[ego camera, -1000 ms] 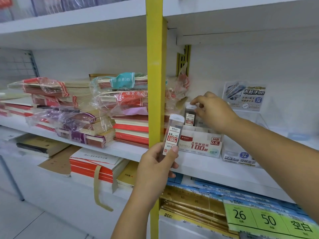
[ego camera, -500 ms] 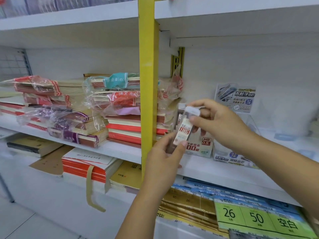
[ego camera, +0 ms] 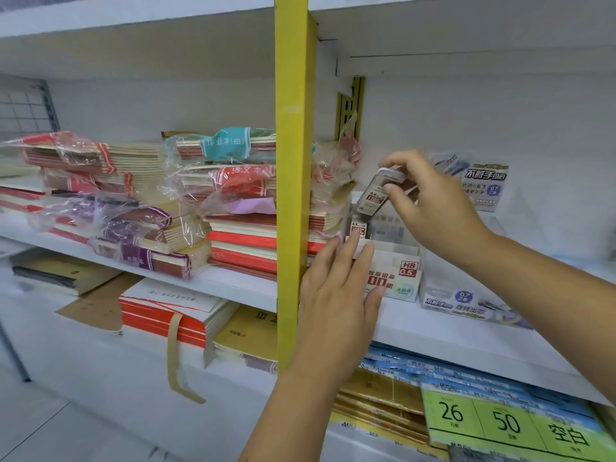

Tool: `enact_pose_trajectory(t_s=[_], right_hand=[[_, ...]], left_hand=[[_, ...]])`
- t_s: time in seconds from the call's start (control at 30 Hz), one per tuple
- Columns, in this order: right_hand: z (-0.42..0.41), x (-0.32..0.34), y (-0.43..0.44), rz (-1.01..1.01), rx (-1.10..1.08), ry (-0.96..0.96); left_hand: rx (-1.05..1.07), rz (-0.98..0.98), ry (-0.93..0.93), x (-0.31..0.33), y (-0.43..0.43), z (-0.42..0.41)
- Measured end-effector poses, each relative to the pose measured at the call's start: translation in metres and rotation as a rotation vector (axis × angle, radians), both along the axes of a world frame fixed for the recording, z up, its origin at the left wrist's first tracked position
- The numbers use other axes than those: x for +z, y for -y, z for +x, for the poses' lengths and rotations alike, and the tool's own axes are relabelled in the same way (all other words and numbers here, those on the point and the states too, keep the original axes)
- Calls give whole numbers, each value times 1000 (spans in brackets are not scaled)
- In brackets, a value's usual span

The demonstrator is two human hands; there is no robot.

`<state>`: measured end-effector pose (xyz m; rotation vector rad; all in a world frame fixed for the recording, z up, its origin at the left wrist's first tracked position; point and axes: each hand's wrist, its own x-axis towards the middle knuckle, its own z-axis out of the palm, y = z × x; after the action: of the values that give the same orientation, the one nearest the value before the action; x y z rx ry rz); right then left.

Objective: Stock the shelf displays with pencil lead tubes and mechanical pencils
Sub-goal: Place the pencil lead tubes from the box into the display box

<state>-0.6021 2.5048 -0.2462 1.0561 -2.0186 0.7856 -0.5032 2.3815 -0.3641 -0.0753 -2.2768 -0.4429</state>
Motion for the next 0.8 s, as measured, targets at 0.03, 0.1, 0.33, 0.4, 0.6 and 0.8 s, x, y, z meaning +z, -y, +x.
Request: enact_pose_trajectory(t_s=[0.03, 0.1, 0.33, 0.4, 0.6, 0.8], right_hand=[[-3, -1, 1, 34, -14, -11], [-8, -3, 4, 90, -39, 2], [-22, 1, 14, 100, -19, 189], [-27, 2, 17, 130, -44, 191], [-32, -3, 20, 360, -206, 138], [30, -2, -22, 138, -77, 135]], left_hand=[[10, -10, 4, -1, 0, 0], [22, -24, 16, -1, 0, 0], [21, -45, 40, -4, 1, 0], [19, -47, 31, -5, 2, 0], [12, -62, 10, -6, 4, -1], [-66, -8, -48, -13, -3, 19]])
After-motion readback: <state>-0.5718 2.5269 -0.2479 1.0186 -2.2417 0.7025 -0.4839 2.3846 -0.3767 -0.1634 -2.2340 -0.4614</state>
